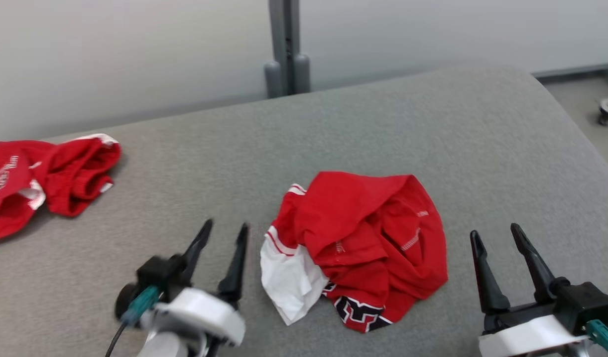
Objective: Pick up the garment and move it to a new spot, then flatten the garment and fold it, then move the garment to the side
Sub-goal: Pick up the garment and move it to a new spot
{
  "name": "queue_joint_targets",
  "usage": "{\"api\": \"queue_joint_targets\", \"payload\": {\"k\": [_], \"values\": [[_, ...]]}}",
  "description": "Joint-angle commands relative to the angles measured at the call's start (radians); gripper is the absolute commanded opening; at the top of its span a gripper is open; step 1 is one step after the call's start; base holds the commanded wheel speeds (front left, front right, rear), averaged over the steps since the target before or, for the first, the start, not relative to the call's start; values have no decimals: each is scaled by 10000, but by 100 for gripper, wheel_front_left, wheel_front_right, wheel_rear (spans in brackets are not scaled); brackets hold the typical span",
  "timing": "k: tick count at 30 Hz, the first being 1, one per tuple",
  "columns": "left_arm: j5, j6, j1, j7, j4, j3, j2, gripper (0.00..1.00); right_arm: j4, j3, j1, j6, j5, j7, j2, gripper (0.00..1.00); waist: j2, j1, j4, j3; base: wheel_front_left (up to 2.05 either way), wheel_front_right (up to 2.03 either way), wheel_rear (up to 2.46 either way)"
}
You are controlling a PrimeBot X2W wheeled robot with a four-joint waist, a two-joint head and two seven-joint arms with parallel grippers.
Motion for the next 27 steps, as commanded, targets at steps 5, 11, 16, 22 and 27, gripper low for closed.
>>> {"api": "queue_joint_targets", "payload": {"k": [5,11,16,22,27], "values": [[555,711,1921,-224,-1589,796,594,100,-335,-568,395,1,-340,-6,-55,100,-1,0,899,-761,0,0,0],[929,494,3468,-231,-2338,1987,521,100,-409,-939,819,1,-623,-8,-58,100,-1,0,1351,-971,0,0,0],[1363,23,4076,-232,-2353,3126,242,100,-273,-926,1018,1,-751,-8,-57,100,-1,0,1449,-1014,0,0,0],[1969,-452,4439,-233,-2483,4033,-186,100,-205,-792,1099,1,-751,-6,-58,100,-1,0,1452,-1018,0,0,0],[2211,-747,4352,-234,-2447,4417,-398,100,-196,-742,1057,1,-727,-8,-58,100,-1,0,1475,-981,0,0,0]]}}
